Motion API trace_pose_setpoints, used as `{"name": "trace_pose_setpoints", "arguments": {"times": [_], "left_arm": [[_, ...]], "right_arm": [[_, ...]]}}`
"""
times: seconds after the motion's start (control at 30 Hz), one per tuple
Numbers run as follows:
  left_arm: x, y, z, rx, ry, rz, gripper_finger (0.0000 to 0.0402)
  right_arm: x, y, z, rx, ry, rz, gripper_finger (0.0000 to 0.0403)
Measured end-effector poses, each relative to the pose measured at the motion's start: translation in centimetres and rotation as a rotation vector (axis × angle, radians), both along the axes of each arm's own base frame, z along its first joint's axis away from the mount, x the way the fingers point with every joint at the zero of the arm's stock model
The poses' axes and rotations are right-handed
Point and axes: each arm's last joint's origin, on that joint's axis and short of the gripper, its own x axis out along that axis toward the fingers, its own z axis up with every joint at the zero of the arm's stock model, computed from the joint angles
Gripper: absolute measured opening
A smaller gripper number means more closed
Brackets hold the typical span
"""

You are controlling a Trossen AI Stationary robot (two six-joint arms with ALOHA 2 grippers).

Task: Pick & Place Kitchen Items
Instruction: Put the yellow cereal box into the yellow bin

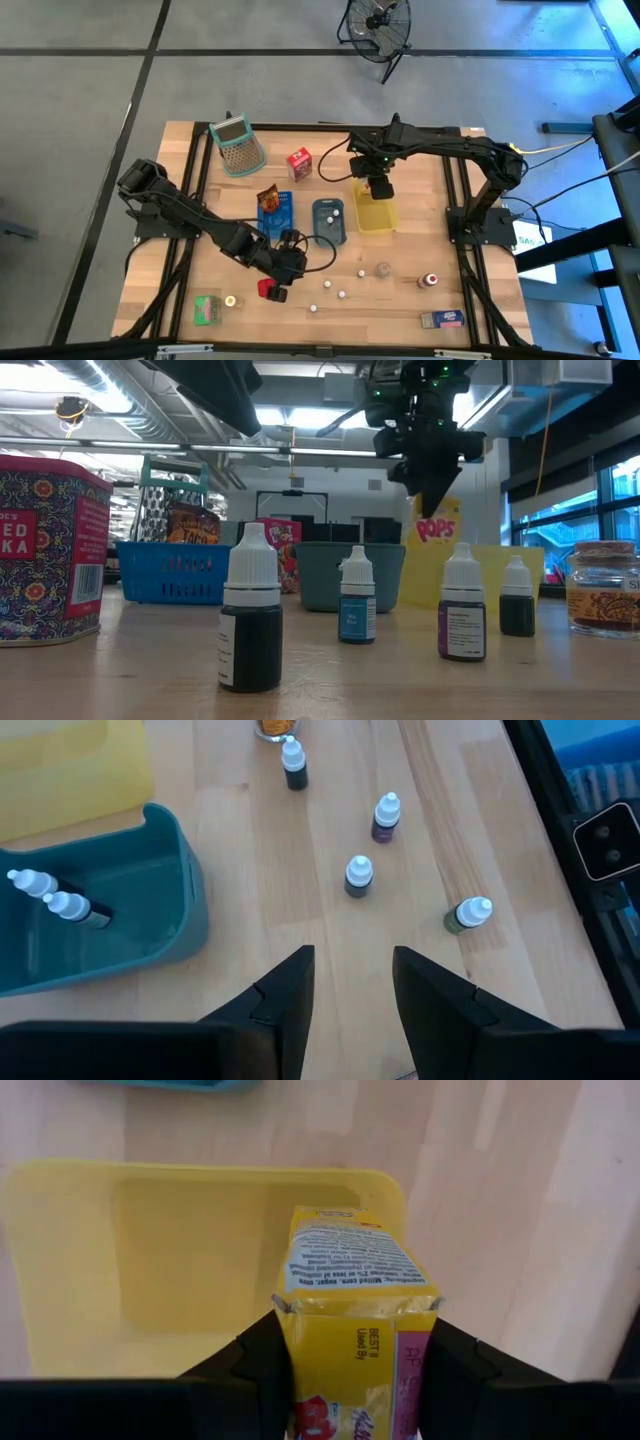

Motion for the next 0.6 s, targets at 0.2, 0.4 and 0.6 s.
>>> {"name": "trace_pose_setpoints", "arguments": {"times": [0.2,0.4,0.6], "left_arm": [[0.0,-0.01,0.0,-0.007,0.001,0.008,0.0132],[-0.18,-0.37,0.0,-0.006,0.001,-0.005,0.0132],[-0.2,-0.41,0.0,-0.006,0.001,-0.006,0.0132]], "right_arm": [[-0.01,-0.05,0.0,-0.012,0.003,-0.009,0.016],[-0.02,-0.04,0.0,-0.01,0.004,-0.013,0.016],[-0.02,-0.05,0.0,-0.01,0.004,-0.013,0.016]]}}
